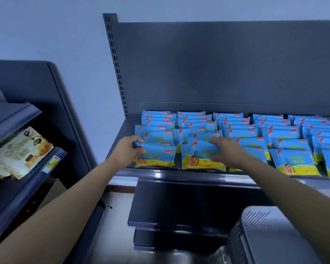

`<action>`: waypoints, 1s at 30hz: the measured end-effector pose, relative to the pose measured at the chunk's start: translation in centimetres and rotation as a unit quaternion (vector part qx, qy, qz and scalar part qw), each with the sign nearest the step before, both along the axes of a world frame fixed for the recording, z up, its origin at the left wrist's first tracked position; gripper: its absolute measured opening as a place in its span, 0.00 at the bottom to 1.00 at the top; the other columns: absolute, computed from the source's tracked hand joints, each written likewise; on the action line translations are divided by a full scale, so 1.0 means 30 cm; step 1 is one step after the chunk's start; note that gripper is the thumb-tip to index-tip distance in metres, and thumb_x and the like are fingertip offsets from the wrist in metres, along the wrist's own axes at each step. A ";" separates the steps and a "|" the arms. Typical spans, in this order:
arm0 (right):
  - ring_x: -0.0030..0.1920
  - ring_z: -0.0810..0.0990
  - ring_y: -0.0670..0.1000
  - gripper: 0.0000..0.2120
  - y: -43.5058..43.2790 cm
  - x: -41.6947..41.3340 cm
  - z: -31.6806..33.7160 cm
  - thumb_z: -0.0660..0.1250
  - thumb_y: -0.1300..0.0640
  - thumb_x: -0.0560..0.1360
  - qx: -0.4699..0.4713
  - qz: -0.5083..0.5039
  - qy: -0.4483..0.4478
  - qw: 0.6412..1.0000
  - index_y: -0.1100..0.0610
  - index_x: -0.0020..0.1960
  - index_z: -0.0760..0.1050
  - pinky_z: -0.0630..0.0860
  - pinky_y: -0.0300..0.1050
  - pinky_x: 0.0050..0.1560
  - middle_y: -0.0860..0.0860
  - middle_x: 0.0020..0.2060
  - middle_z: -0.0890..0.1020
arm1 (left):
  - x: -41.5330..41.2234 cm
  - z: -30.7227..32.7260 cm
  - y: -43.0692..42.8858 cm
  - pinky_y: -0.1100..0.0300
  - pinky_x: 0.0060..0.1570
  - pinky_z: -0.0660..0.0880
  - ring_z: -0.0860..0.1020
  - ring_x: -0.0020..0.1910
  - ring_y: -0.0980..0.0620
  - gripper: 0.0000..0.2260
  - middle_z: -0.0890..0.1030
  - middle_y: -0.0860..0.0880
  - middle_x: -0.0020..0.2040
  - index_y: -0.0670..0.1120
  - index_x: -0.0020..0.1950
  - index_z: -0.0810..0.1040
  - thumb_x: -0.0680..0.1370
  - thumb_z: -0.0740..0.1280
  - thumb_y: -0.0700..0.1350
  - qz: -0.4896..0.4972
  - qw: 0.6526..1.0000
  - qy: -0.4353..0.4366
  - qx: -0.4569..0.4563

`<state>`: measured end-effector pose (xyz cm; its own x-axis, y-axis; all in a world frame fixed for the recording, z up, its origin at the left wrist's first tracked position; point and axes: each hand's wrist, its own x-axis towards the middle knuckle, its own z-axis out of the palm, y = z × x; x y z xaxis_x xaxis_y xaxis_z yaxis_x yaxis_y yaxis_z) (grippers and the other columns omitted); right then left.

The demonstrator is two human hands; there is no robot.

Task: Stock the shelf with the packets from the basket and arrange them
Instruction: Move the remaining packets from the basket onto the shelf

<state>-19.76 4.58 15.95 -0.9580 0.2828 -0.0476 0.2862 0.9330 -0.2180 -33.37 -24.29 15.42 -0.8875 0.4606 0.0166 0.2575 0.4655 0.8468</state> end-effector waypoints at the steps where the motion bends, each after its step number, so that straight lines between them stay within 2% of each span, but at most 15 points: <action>1: 0.64 0.70 0.57 0.29 -0.008 -0.009 -0.001 0.70 0.53 0.73 0.043 0.005 -0.015 0.999 0.54 0.71 0.64 0.70 0.50 0.61 0.55 0.65 0.72 | -0.008 -0.009 0.004 0.63 0.34 0.73 0.73 0.35 0.52 0.06 0.77 0.45 0.41 0.43 0.47 0.77 0.73 0.70 0.34 -0.004 1.000 -0.007 0.004; 4: 0.66 0.67 0.57 0.28 -0.021 -0.039 -0.003 0.66 0.50 0.75 0.140 0.009 -0.037 0.989 0.52 0.71 0.62 0.66 0.51 0.63 0.55 0.65 0.72 | -0.034 -0.025 0.020 0.65 0.35 0.76 0.76 0.36 0.54 0.08 0.79 0.45 0.46 0.42 0.48 0.78 0.72 0.70 0.33 -0.005 0.999 -0.025 0.019; 7: 0.67 0.66 0.57 0.26 -0.019 -0.073 -0.012 0.65 0.49 0.76 0.179 0.004 -0.038 0.983 0.53 0.70 0.61 0.64 0.53 0.64 0.55 0.65 0.71 | -0.059 -0.025 0.031 0.69 0.34 0.76 0.77 0.38 0.57 0.09 0.80 0.47 0.48 0.41 0.50 0.79 0.72 0.71 0.34 -0.008 1.000 -0.024 0.014; 11: 0.66 0.67 0.58 0.24 0.002 -0.130 -0.022 0.64 0.49 0.76 0.189 -0.021 -0.013 0.982 0.55 0.69 0.62 0.64 0.54 0.63 0.56 0.63 0.72 | -0.074 -0.013 0.037 0.67 0.36 0.75 0.79 0.42 0.55 0.08 0.80 0.48 0.49 0.43 0.50 0.79 0.72 0.71 0.35 -0.004 0.999 -0.019 0.027; 16: 0.67 0.65 0.59 0.25 0.043 -0.194 -0.014 0.65 0.51 0.76 0.181 -0.028 -0.018 0.983 0.54 0.70 0.62 0.63 0.56 0.65 0.56 0.65 0.69 | -0.076 0.008 0.051 0.73 0.28 0.73 0.78 0.38 0.59 0.07 0.78 0.52 0.43 0.44 0.50 0.77 0.74 0.70 0.36 0.007 1.000 -0.013 0.026; 20: 0.68 0.62 0.61 0.29 0.048 -0.217 -0.009 0.67 0.47 0.73 0.226 0.010 -0.093 0.970 0.52 0.71 0.62 0.63 0.57 0.66 0.58 0.67 0.65 | -0.087 0.015 0.069 0.70 0.31 0.74 0.78 0.39 0.58 0.09 0.78 0.52 0.44 0.45 0.51 0.77 0.73 0.71 0.37 0.009 1.000 -0.015 0.021; 22: 0.68 0.63 0.60 0.30 0.045 -0.220 -0.015 0.67 0.46 0.73 0.249 0.011 -0.080 0.965 0.53 0.70 0.62 0.64 0.56 0.65 0.58 0.67 0.65 | -0.086 0.017 0.086 0.69 0.33 0.74 0.78 0.40 0.57 0.08 0.78 0.51 0.45 0.45 0.50 0.77 0.73 0.71 0.37 0.001 1.000 -0.018 0.017; 27: 0.68 0.63 0.59 0.39 0.077 -0.205 0.004 0.70 0.40 0.69 0.223 -0.021 -0.046 0.974 0.57 0.71 0.58 0.63 0.55 0.66 0.57 0.68 0.65 | -0.054 0.039 0.166 0.72 0.28 0.72 0.76 0.35 0.57 0.08 0.77 0.53 0.40 0.45 0.48 0.77 0.72 0.72 0.38 -0.031 0.999 -0.009 0.008; 30: 0.69 0.62 0.59 0.37 0.116 -0.183 0.013 0.69 0.40 0.70 0.202 -0.026 -0.058 0.977 0.56 0.71 0.59 0.63 0.55 0.66 0.57 0.69 0.65 | -0.020 0.039 0.239 0.68 0.30 0.71 0.73 0.33 0.54 0.09 0.74 0.52 0.38 0.46 0.49 0.76 0.72 0.72 0.39 -0.068 0.997 -0.021 -0.010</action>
<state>-25.25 8.08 16.33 -0.9365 0.3494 -0.0285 0.3368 0.9195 0.2027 -33.97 -17.11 16.58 -0.8166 0.5764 -0.0304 0.2833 0.4461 0.8490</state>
